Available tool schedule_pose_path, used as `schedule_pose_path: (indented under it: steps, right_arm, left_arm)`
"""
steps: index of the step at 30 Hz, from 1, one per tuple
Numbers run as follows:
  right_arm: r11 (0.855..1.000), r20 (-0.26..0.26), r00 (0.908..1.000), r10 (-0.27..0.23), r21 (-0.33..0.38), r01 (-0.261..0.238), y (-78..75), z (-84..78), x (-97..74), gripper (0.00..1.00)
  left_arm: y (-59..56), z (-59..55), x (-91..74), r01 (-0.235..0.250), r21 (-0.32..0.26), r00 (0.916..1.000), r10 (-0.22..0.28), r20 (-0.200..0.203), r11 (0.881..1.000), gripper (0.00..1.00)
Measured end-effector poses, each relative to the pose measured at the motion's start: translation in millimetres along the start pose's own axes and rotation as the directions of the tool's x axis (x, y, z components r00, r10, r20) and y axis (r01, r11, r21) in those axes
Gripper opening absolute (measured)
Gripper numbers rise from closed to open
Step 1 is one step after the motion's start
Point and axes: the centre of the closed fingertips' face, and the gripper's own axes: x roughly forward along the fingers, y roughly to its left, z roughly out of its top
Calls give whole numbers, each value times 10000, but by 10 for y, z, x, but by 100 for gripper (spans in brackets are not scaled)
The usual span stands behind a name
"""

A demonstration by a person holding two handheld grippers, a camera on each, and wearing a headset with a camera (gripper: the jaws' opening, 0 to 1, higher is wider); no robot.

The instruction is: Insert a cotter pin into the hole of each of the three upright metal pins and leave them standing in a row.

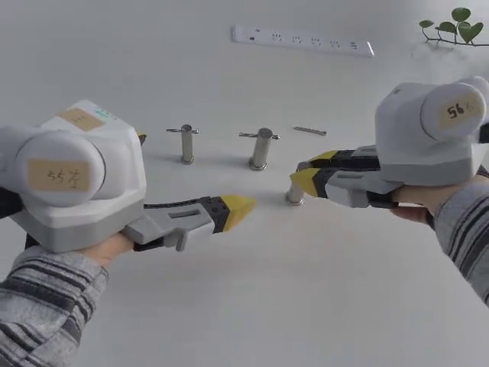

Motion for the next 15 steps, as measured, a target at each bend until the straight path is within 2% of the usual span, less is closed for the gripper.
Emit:
schedule_pose_path:
  steps: [7, 15]
  right_arm:
    - [10000, -18, 10000, 3, 7, -3, -3, -28, 29, 8]
    - [9994, -131, 9999, 22, -341, -27, -3, -65, 31, 8]
  left_arm:
    - [5, 1, 1, -2, 4, 10000, 2, -2, 10000, 94]
    - [4, 2, 5, 5, -1, 10000, -5, -7, 10000, 94]
